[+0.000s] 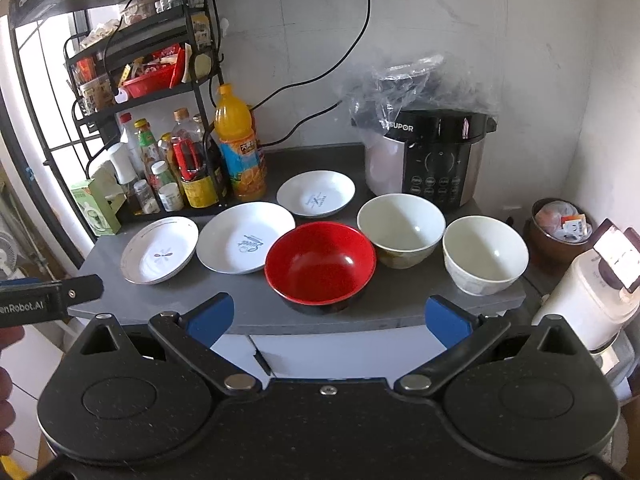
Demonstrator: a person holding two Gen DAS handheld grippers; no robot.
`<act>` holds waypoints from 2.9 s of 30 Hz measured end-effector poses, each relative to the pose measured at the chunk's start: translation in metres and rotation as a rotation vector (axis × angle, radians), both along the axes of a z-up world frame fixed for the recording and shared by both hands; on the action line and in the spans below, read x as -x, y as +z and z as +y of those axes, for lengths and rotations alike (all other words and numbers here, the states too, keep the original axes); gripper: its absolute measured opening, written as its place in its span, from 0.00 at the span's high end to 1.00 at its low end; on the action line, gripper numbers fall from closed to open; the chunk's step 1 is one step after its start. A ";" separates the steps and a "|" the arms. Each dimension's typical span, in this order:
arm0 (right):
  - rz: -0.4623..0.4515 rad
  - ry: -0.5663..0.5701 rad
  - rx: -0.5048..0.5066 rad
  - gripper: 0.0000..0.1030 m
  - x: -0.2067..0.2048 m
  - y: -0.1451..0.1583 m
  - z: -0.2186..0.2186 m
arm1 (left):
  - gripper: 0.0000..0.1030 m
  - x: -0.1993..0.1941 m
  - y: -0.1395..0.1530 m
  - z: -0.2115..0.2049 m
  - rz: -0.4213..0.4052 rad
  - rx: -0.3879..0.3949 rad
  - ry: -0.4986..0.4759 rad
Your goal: Organize plates and bowls
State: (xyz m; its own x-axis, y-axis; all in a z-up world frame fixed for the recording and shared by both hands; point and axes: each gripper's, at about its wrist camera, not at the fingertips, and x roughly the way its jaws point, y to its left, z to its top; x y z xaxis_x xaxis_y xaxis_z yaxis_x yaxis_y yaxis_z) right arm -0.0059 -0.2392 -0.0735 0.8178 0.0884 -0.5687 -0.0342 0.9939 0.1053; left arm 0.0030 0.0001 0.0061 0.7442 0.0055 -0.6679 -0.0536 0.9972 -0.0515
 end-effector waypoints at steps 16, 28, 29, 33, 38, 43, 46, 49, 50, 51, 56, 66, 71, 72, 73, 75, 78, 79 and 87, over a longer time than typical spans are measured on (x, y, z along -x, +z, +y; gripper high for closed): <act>0.002 0.008 -0.010 0.00 -0.005 0.001 0.002 | 0.00 -0.003 -0.003 -0.001 0.010 -0.019 -0.016; 0.008 -0.030 -0.009 0.00 -0.007 -0.003 -0.002 | 0.00 -0.008 -0.009 -0.006 0.021 -0.023 -0.051; 0.012 -0.036 -0.013 0.00 -0.008 -0.004 -0.003 | 0.00 -0.009 -0.010 -0.006 0.023 -0.022 -0.050; 0.035 -0.073 -0.003 0.00 -0.014 -0.014 -0.009 | 0.00 -0.018 -0.017 -0.009 0.040 -0.028 -0.066; 0.039 -0.107 -0.008 0.00 -0.022 -0.022 -0.017 | 0.00 -0.030 -0.023 -0.017 0.046 -0.046 -0.085; 0.039 -0.112 -0.028 0.00 -0.032 -0.027 -0.029 | 0.00 -0.045 -0.028 -0.025 0.065 -0.050 -0.111; 0.038 -0.132 -0.014 0.00 -0.039 -0.032 -0.036 | 0.00 -0.056 -0.032 -0.034 0.075 -0.063 -0.129; 0.036 -0.155 -0.007 0.00 -0.050 -0.037 -0.045 | 0.00 -0.071 -0.037 -0.042 0.092 -0.055 -0.158; 0.039 -0.164 -0.002 0.00 -0.054 -0.038 -0.047 | 0.00 -0.077 -0.038 -0.045 0.097 -0.054 -0.170; 0.042 -0.170 -0.001 0.01 -0.056 -0.039 -0.049 | 0.01 -0.082 -0.039 -0.048 0.103 -0.057 -0.178; 0.047 -0.201 -0.018 0.07 -0.074 -0.049 -0.057 | 0.01 -0.110 -0.044 -0.063 0.113 -0.051 -0.256; 0.066 -0.318 -0.030 0.14 -0.111 -0.058 -0.052 | 0.04 -0.176 -0.053 -0.081 0.103 -0.018 -0.425; 0.056 -0.396 -0.101 0.14 -0.136 -0.056 -0.045 | 0.07 -0.210 -0.055 -0.084 0.094 -0.033 -0.543; 0.055 -0.414 -0.104 0.14 -0.141 -0.056 -0.043 | 0.08 -0.217 -0.056 -0.085 0.091 -0.038 -0.560; 0.058 -0.433 -0.109 0.14 -0.146 -0.057 -0.041 | 0.08 -0.222 -0.056 -0.083 0.089 -0.034 -0.574; 0.066 -0.466 -0.131 0.14 -0.156 -0.059 -0.037 | 0.10 -0.236 -0.058 -0.081 0.087 -0.024 -0.606; 0.070 -0.493 -0.148 0.17 -0.168 -0.061 -0.032 | 0.17 -0.254 -0.060 -0.081 0.088 -0.014 -0.640; 0.078 -0.502 -0.149 0.17 -0.172 -0.061 -0.030 | 0.20 -0.260 -0.061 -0.080 0.090 -0.005 -0.654; 0.097 -0.573 -0.211 0.29 -0.188 -0.065 -0.039 | 0.41 -0.296 -0.071 -0.102 0.145 0.033 -0.757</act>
